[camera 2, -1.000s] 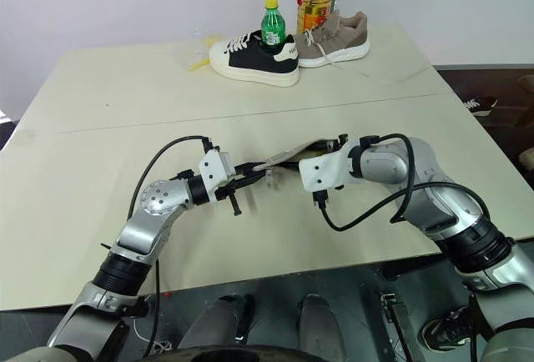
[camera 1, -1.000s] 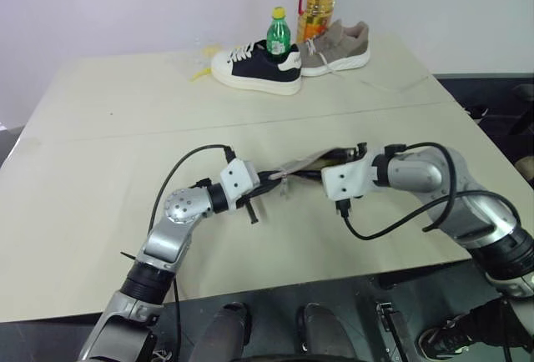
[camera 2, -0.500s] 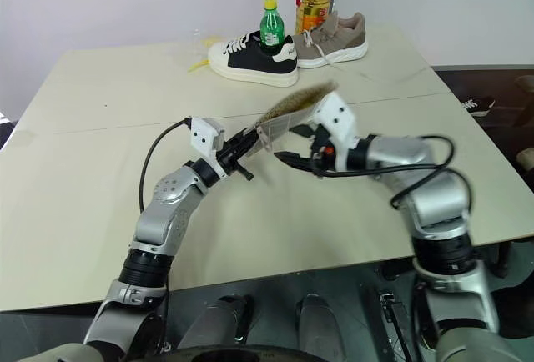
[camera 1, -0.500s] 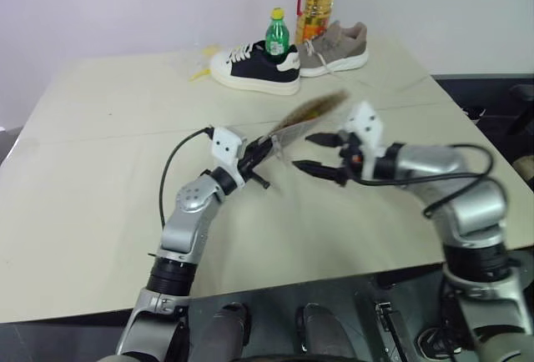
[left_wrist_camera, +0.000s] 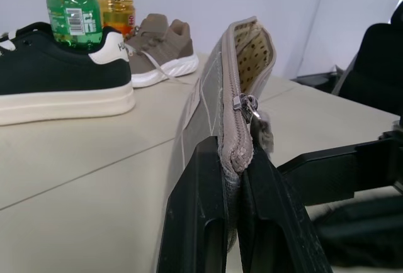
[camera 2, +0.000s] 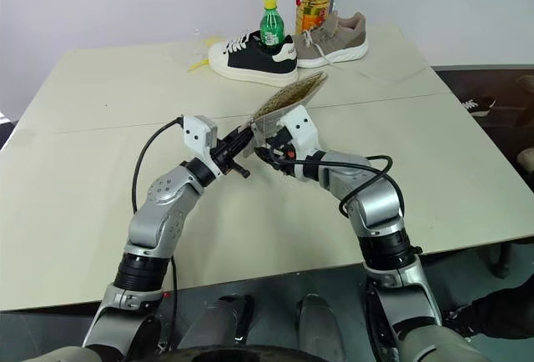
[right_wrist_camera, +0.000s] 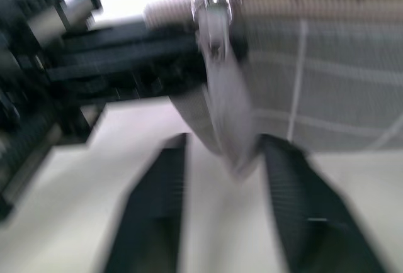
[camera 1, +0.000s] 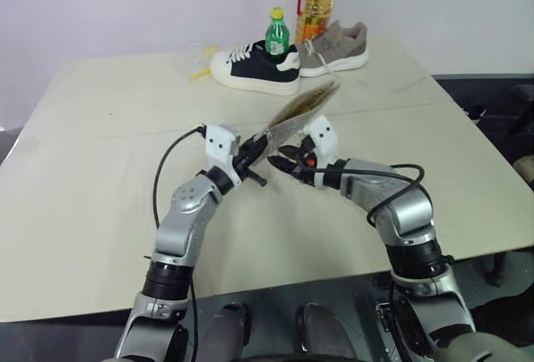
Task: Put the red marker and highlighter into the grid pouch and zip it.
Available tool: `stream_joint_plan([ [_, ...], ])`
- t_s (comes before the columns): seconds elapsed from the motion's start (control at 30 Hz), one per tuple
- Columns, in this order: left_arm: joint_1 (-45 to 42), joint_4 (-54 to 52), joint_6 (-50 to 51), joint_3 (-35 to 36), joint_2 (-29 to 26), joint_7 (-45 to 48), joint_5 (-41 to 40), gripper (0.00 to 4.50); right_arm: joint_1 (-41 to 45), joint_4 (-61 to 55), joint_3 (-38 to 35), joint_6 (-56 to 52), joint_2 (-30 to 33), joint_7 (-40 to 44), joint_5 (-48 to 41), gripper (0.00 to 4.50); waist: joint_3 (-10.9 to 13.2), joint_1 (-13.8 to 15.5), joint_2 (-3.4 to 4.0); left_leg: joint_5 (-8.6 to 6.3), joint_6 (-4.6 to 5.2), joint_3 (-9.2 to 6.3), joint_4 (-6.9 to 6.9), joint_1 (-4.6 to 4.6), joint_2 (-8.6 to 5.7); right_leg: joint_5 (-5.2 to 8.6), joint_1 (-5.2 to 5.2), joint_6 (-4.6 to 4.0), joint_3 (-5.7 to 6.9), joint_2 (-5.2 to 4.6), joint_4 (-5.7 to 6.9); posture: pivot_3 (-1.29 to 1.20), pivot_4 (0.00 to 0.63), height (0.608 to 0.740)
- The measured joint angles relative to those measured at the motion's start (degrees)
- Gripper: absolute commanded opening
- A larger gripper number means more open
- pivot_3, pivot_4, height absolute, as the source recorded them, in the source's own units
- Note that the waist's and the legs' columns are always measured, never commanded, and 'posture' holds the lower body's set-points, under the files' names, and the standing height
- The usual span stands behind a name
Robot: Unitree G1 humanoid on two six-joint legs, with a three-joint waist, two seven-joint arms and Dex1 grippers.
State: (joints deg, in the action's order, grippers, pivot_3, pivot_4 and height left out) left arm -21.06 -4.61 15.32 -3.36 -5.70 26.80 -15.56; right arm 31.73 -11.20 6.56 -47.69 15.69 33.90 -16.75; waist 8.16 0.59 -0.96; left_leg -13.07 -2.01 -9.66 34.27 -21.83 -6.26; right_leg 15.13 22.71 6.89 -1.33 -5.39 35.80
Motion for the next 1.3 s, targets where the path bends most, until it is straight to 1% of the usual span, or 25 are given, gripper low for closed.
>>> stream_joint_plan([
  [0.03,0.00,-0.08,0.04,-0.01,0.02,-0.15,0.00,0.00,0.31,0.03,-0.04,0.03,-0.56,-0.18,-0.33,0.05,0.00,-0.01,0.00,0.00,0.00,0.00,-0.01,0.01,0.00,0.00,0.00,0.00,0.00,0.00,0.00,0.00,0.150,0.740],
  [0.23,0.15,-0.09,0.07,-0.03,-0.16,-0.97,0.02,0.00,0.38,0.08,-0.03,0.09,-0.37,-0.32,-0.48,0.05,0.00,0.04,0.01,0.00,0.00,0.01,0.00,0.01,-0.01,0.00,-0.01,0.00,0.00,-0.01,0.00,0.00,0.150,0.740],
  [0.37,0.86,-0.07,-0.71,-0.09,-3.36,-0.20,0.85,0.00,2.12,0.09,-0.35,1.79,7.10,0.58,0.91,0.05,0.00,0.03,0.02,0.00,0.00,0.03,-0.02,0.00,-0.02,0.00,0.01,0.00,0.00,-0.01,-0.01,0.00,0.150,0.740],
  [0.43,1.09,-0.01,-1.24,-0.12,-4.76,0.48,1.42,0.00,3.73,0.48,-1.44,3.04,9.76,0.62,1.58,0.05,0.00,-0.06,0.02,0.00,0.00,0.03,-0.04,0.00,0.02,0.00,0.01,-0.01,0.00,0.02,-0.01,0.00,0.150,0.740],
  [0.57,2.00,0.01,-4.08,0.01,-10.22,3.58,2.60,0.00,7.78,7.83,-3.39,7.39,17.03,0.01,5.29,0.05,0.00,0.00,0.02,-0.01,0.01,0.08,-0.05,0.01,0.01,0.00,0.00,-0.01,0.00,-0.01,-0.05,0.00,0.150,0.740],
  [0.63,2.91,0.01,-5.20,0.16,-11.27,4.85,2.49,0.00,8.93,10.79,-4.89,8.97,18.33,-0.88,6.58,0.05,0.00,0.02,0.01,-0.01,0.01,0.07,-0.07,0.01,0.01,0.00,-0.01,-0.01,0.00,-0.01,-0.10,0.00,0.150,0.740],
  [0.77,4.05,-0.43,-6.44,0.13,-12.62,6.53,2.41,0.00,9.68,15.35,-5.05,12.06,19.87,-1.26,8.22,0.05,0.00,-0.04,0.02,-0.01,0.01,0.07,-0.09,0.01,0.02,0.00,-0.01,-0.01,-0.01,-0.03,-0.12,0.00,0.150,0.740],
  [0.9,5.85,-1.68,-7.21,-0.06,-12.92,6.97,2.41,0.00,7.79,15.31,-3.78,13.96,22.65,2.24,8.80,0.05,0.01,-0.03,0.02,-0.01,0.01,0.06,-0.09,0.01,0.03,0.00,-0.02,-0.01,-0.01,-0.03,-0.14,0.00,0.150,0.740],
  [0.97,6.95,-2.63,-6.71,0.09,-13.09,7.07,1.94,0.80,5.22,13.16,-3.27,13.98,24.52,6.19,8.05,0.61,0.01,-0.04,0.02,-0.01,0.02,0.07,-0.09,0.01,0.03,0.00,-0.04,-0.01,-0.01,-0.04,-0.17,0.00,0.150,0.740],
  [1.0,7.54,-2.82,-6.03,0.09,-13.32,7.28,1.46,1.10,3.92,12.02,-3.21,13.92,25.09,8.11,7.23,0.89,0.01,-0.11,0.02,-0.02,0.03,0.07,-0.09,0.02,0.03,0.00,-0.06,-0.01,-0.01,-0.04,-0.18,0.00,0.150,0.740],
  [1.03,8.24,-2.87,-5.19,0.10,-13.54,7.56,1.11,1.64,2.58,10.75,-3.13,13.88,25.45,9.89,6.33,1.45,0.01,-0.17,0.02,-0.02,0.03,0.06,-0.09,0.01,0.04,0.00,-0.05,-0.01,-0.01,-0.03,-0.18,0.00,0.150,0.740],
  [1.13,10.73,-4.95,-2.37,-0.03,-13.65,8.11,-0.22,3.18,-2.35,6.76,-2.99,13.95,27.02,15.33,3.87,2.96,0.01,0.00,0.02,-0.02,0.04,0.05,-0.08,-0.02,0.04,0.00,-0.06,-0.01,0.00,-0.04,-0.23,0.00,0.150,0.740],
  [1.2,12.77,-7.81,-0.31,0.35,-13.77,7.96,-1.78,4.16,-6.09,4.94,-2.88,14.78,28.34,17.62,3.06,2.98,0.01,0.17,0.02,-0.03,0.06,0.04,-0.08,-0.02,0.04,0.00,-0.11,-0.01,0.00,-0.07,-0.31,0.00,0.150,0.740],
  [1.3,17.36,-11.52,3.33,2.53,-14.01,7.62,-5.23,4.16,-10.87,4.74,-3.00,16.10,28.88,18.89,2.86,2.98,0.01,0.12,0.03,-0.05,0.08,0.06,-0.07,0.00,0.03,0.00,-0.14,-0.01,0.00,-0.12,-0.36,0.00,0.150,0.740],
])
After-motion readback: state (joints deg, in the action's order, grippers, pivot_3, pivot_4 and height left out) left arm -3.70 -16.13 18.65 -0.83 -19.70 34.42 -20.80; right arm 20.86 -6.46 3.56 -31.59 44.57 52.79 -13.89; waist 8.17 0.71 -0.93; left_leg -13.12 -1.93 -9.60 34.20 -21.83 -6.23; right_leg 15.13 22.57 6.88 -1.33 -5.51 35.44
